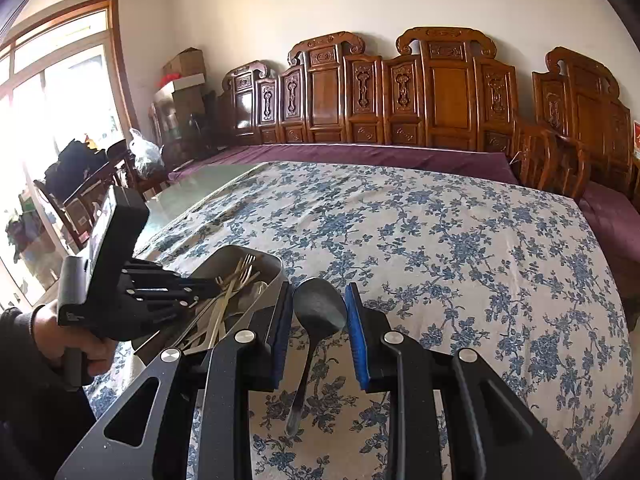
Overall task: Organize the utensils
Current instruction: 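Drop the chopstick into the tray with the left tool while the right tool carries the spoon, then lower the metal spoon into the tray and open the right tool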
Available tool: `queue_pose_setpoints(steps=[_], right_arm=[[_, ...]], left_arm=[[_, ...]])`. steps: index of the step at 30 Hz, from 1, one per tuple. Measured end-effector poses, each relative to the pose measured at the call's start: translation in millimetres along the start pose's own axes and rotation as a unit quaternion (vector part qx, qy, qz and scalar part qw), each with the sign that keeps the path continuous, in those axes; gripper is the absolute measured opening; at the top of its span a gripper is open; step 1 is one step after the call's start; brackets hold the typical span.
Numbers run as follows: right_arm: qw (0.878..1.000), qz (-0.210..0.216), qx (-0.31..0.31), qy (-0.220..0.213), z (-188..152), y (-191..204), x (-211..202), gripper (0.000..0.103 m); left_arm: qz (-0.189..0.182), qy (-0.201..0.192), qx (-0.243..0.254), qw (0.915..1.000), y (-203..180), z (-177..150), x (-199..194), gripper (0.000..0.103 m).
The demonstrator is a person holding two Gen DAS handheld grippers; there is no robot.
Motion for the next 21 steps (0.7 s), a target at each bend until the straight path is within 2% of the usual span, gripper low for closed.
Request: queue_pose_setpoints(steps=[9, 12, 14, 21], right_arm=[[1.0, 0.014, -0.004, -0.003, 3, 11, 4, 0.029], [1.0, 0.018, -0.007, -0.006, 7, 19, 3, 0.029], [1.0, 0.021, -0.009, -0.009, 10, 25, 2, 0.029], [0.999, 0.031, -0.026, -0.012, 22, 54, 5, 0.029]], left_arm=[[-0.004, 0.007, -0.002, 1.0, 1, -4, 13, 0.005], [0.0, 0.007, -0.004, 1.0, 4, -6, 13, 0.008], [0.001, 0.001, -0.007, 1.0, 8, -7, 10, 0.015], [0.006, -0.027, -0.028, 0.9992, 26, -7, -21, 0.015]])
Point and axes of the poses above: each gripper's, at about its wrist camera, not at the fingertips, and x roughly the way its jaws point, y to its left, z to its top, the point moved 6 cm from there along x, roughly the way its jaws point, and after that the axes turned 9 degrees about z, right-handed, at the moved point
